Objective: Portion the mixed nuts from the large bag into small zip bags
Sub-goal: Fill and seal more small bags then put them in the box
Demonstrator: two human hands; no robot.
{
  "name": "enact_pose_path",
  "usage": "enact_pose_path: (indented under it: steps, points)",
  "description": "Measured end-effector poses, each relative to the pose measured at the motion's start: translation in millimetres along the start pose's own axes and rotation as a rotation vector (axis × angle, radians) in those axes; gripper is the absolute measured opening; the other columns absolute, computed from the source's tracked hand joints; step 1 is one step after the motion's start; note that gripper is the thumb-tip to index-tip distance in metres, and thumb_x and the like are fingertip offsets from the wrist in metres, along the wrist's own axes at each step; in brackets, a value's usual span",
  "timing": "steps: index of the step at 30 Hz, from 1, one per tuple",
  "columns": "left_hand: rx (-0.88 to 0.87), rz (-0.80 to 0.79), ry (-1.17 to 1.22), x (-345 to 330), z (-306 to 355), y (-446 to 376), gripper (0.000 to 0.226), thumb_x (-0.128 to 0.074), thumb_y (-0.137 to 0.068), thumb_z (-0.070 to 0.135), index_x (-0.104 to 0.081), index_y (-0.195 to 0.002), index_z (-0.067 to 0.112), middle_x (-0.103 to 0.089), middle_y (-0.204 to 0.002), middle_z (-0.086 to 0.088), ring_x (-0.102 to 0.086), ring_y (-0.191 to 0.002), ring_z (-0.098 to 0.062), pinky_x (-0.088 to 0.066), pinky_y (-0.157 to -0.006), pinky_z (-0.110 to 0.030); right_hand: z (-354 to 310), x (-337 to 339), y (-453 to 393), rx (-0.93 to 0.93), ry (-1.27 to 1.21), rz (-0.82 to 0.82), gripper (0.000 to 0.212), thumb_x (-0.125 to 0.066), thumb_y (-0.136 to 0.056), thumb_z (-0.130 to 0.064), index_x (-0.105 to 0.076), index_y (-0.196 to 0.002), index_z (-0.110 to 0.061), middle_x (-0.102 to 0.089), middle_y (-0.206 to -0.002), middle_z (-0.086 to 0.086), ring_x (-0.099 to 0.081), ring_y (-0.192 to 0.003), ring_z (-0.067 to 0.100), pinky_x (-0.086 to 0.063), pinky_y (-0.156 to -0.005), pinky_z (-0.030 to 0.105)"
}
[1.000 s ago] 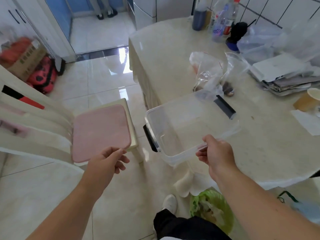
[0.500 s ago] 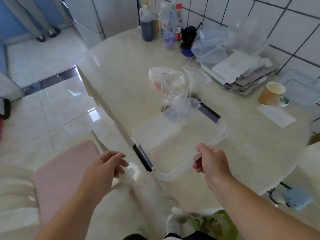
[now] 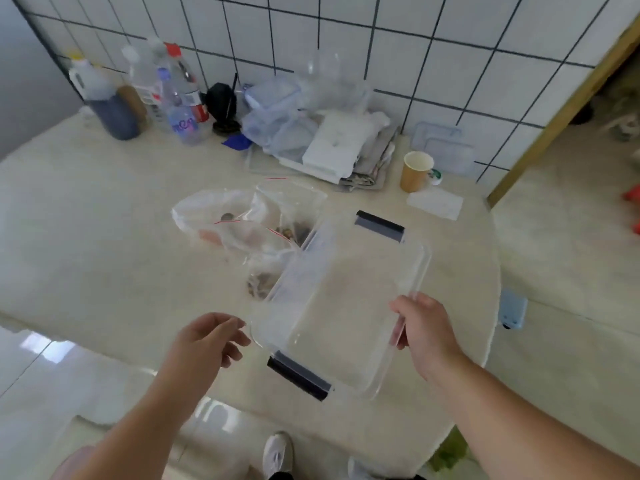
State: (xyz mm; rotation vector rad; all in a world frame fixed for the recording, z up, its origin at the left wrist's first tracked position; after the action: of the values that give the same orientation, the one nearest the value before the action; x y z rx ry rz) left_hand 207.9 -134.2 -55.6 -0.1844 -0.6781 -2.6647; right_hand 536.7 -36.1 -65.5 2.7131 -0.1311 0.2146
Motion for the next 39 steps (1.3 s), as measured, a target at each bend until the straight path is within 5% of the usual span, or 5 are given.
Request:
enact_pose_path:
  steps: [10,24,34,39]
  points:
    - [-0.031,-0.194,-0.050,1.0,23.3,-70.1,0.020,-0.058,-0.099,0.008,-0.075,-0.088,0.008,-0.077,-0.078,-0.012,-0.063,-0.058,-0.019,-0.046,-0.060,-0.036,-9.9,-4.0,-31.1,-0.084,-0.124,0.270,0.015,-0.060,-0.055,-0.024,-0.053,-0.064,-0.014,-0.041,-0.040,0.001,-0.038,-0.032,0.017,-0.024,-0.038,0.019]
    - [-0.039,-0.226,-0.035,-16.6,41.0,-92.5,0.034,-0.056,-0.099,0.009,-0.078,-0.077,0.022,-0.076,-0.079,-0.011,-0.062,-0.059,-0.020,-0.045,-0.060,-0.035,-46.4,-7.7,-88.2,-0.059,-0.092,0.164,0.017,-0.058,-0.061,-0.018,-0.041,-0.064,-0.018,-0.039,-0.060,0.005,-0.036,-0.054,0.019,-0.028,-0.051,0.027]
    - [-0.033,-0.218,-0.043,-19.7,40.3,-88.5,0.031,-0.057,-0.099,0.010,-0.078,-0.078,0.020,-0.076,-0.079,-0.012,-0.061,-0.060,-0.021,-0.045,-0.060,-0.035,-53.6,10.5,-102.0,0.012,0.126,0.382,0.038,-0.065,-0.071,-0.053,-0.042,-0.066,-0.024,-0.042,-0.054,-0.009,-0.041,-0.055,0.019,-0.037,-0.054,0.031]
    - [-0.047,-0.209,-0.046,-20.1,44.6,-82.6,0.030,-0.058,-0.098,0.010,-0.078,-0.079,0.018,-0.076,-0.079,-0.013,-0.061,-0.060,-0.020,-0.045,-0.060,-0.035,-57.6,11.3,-98.7,-0.073,0.283,0.365,0.042,-0.056,-0.083,-0.066,-0.052,-0.084,-0.025,-0.062,-0.075,-0.002,-0.058,-0.061,0.020,-0.045,-0.060,0.031]
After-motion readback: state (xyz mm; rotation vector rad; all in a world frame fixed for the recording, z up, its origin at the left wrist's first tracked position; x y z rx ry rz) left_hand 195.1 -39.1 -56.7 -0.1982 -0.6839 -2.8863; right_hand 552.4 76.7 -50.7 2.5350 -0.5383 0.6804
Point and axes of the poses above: each hand's wrist, its own y-axis away from the middle knuckle, its own x-axis out of the back of the hand, z = x × y, the point moved 5 cm from there along -y, towards the middle knuckle
